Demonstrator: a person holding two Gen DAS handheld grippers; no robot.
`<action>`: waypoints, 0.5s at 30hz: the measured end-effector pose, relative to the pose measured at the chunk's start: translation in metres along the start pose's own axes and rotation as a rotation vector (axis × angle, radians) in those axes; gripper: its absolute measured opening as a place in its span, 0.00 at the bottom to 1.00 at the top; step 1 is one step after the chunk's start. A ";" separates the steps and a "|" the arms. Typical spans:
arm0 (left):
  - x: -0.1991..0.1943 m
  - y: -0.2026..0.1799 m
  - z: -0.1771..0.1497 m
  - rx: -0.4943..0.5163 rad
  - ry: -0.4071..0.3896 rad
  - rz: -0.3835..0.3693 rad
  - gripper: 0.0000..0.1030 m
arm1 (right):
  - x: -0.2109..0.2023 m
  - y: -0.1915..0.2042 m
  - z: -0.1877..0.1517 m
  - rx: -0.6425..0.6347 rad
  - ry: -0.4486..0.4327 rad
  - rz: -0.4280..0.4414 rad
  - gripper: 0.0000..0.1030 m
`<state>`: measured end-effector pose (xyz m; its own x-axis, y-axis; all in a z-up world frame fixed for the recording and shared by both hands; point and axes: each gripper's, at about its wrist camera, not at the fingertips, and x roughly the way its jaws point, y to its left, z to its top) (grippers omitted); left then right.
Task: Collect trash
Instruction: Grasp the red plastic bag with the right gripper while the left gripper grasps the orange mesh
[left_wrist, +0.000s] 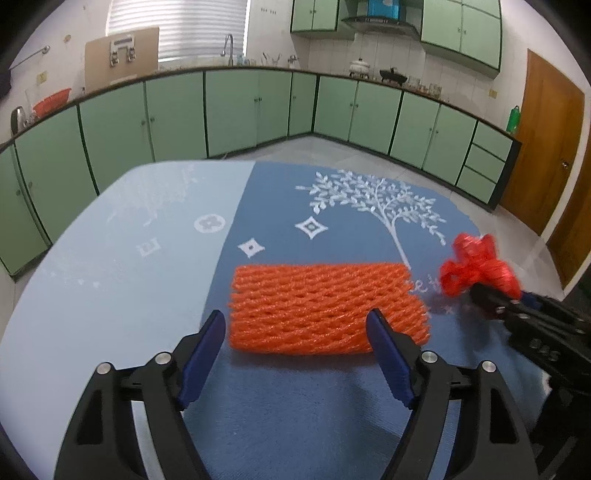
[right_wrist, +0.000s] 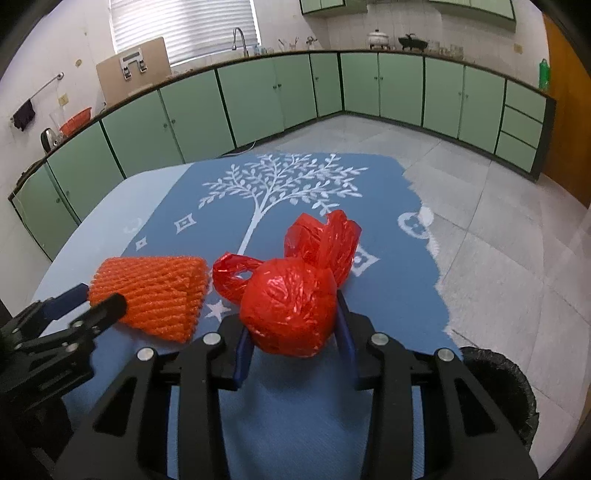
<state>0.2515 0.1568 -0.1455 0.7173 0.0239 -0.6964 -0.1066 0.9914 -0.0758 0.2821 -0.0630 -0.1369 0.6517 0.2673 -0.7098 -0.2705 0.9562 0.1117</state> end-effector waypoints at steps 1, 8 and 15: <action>0.003 0.000 0.000 -0.003 0.015 -0.001 0.75 | -0.004 -0.002 -0.001 0.003 -0.006 0.000 0.36; 0.017 -0.004 0.000 -0.010 0.075 -0.031 0.48 | -0.019 -0.010 -0.002 0.025 -0.027 0.004 0.36; 0.010 -0.021 -0.002 0.031 0.044 -0.063 0.16 | -0.031 -0.014 -0.007 0.038 -0.031 0.000 0.37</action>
<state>0.2596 0.1361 -0.1522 0.6907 -0.0440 -0.7218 -0.0403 0.9942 -0.0992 0.2605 -0.0851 -0.1217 0.6731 0.2705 -0.6883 -0.2441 0.9598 0.1385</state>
